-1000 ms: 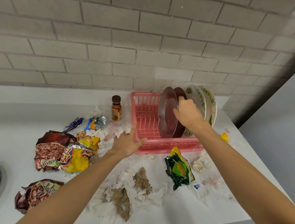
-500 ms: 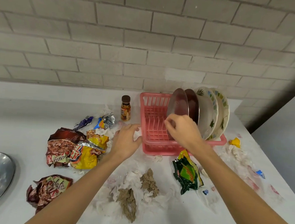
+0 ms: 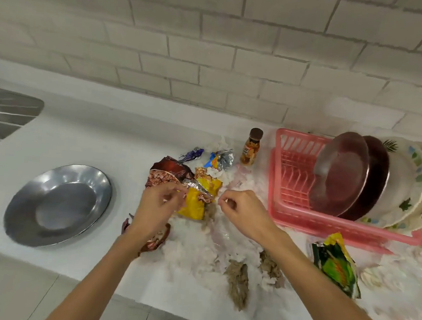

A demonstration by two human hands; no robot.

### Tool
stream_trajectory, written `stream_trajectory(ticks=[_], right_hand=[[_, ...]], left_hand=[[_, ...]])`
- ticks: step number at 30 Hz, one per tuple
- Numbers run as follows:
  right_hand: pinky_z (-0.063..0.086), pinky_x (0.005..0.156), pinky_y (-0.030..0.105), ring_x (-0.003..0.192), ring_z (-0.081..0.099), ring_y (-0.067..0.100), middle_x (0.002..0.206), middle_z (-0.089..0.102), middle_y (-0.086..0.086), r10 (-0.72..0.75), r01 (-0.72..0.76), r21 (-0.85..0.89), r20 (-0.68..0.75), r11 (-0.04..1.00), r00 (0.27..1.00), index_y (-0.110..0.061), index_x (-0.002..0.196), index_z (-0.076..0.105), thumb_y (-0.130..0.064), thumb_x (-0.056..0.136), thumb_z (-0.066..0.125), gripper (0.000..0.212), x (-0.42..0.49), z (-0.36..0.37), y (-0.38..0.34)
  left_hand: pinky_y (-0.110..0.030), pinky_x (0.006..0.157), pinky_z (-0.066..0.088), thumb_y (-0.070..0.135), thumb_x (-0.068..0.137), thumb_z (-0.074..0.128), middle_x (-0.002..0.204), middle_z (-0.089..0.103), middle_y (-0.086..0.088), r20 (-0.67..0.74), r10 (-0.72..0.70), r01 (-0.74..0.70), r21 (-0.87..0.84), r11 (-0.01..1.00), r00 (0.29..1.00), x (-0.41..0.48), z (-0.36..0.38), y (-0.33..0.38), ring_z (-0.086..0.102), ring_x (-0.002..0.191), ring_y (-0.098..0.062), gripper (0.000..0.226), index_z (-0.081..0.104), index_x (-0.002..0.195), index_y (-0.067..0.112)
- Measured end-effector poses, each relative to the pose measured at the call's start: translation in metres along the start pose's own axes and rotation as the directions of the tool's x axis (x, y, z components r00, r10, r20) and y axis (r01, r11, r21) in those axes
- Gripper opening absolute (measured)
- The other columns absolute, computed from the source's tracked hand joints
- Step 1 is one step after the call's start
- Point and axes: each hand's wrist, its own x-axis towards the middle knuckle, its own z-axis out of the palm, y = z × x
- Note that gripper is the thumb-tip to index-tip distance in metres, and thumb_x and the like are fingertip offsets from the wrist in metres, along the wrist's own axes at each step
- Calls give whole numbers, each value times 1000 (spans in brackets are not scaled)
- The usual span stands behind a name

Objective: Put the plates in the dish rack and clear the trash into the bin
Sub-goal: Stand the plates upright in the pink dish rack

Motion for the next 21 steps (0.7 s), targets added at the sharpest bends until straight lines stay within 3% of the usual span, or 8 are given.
stream_trajectory(ticks=[4, 7, 9, 12, 14, 17, 19, 21], right_hand=[[48, 61, 41, 59, 53, 15, 62, 59, -3, -92, 89, 32, 89, 996, 992, -28, 71, 57, -25, 95, 53, 24, 22, 30, -36], [50, 62, 38, 62, 58, 12, 69, 65, -5, -122, 115, 60, 147, 992, 982, -23, 81, 67, -26, 94, 55, 18, 38, 50, -63], [50, 61, 32, 62, 58, 7, 69, 65, -8, -141, 121, 109, 199, 987, 970, -21, 83, 69, -23, 93, 57, 15, 47, 62, -85], [40, 58, 14, 62, 55, 1, 70, 63, -10, -189, 141, 191, 265, 971, 946, -18, 85, 71, -19, 92, 59, 14, 52, 80, -121], [43, 60, 16, 66, 58, 4, 73, 66, -6, -205, 138, 227, 304, 964, 930, -17, 86, 71, -22, 91, 58, 14, 52, 91, -140], [47, 64, 19, 69, 60, 7, 73, 68, -4, -213, 127, 250, 352, 960, 912, -19, 86, 70, -22, 90, 58, 14, 53, 102, -155], [47, 63, 18, 67, 60, 7, 73, 68, -3, -215, 126, 251, 366, 960, 905, -17, 86, 70, -21, 91, 58, 13, 52, 106, -158], [45, 61, 16, 67, 60, 7, 73, 68, -3, -209, 121, 240, 384, 963, 900, -16, 87, 70, -20, 91, 58, 13, 52, 109, -157]], left_hand=[[-13, 60, 51, 2, 93, 53, 75, 72, -6, -206, -148, 159, 36, 987, 967, -11, -79, -51, 65, 64, -9, 24, 72, 93, 17], [-5, 62, 44, 14, 89, 61, 74, 72, 3, -314, -193, 231, 90, 969, 930, -29, -128, -83, 63, 67, -1, 17, 72, 81, 25], [-7, 62, 43, 20, 86, 60, 70, 69, 6, -374, -236, 297, 114, 948, 897, -42, -154, -102, 61, 69, -6, 17, 69, 75, 28], [-16, 72, 47, 14, 90, 60, 84, 69, 7, -516, -270, 402, 160, 902, 813, -60, -189, -131, 64, 81, -14, 18, 70, 86, 29], [-26, 76, 44, 16, 89, 60, 99, 64, 1, -600, -266, 476, 222, 851, 755, -71, -206, -150, 60, 85, -17, 15, 70, 100, 20], [-34, 74, 45, 31, 90, 64, 113, 58, -7, -659, -355, 616, 212, 758, 663, -80, -225, -174, 57, 85, -20, 34, 62, 116, 11], [-38, 76, 47, 45, 89, 63, 108, 60, -8, -641, -467, 687, 132, 714, 609, -82, -233, -186, 56, 89, -21, 48, 56, 118, 7], [-41, 80, 51, 55, 86, 62, 95, 65, -5, -595, -559, 720, 48, 692, 577, -81, -236, -193, 60, 86, -23, 53, 55, 108, 8]])
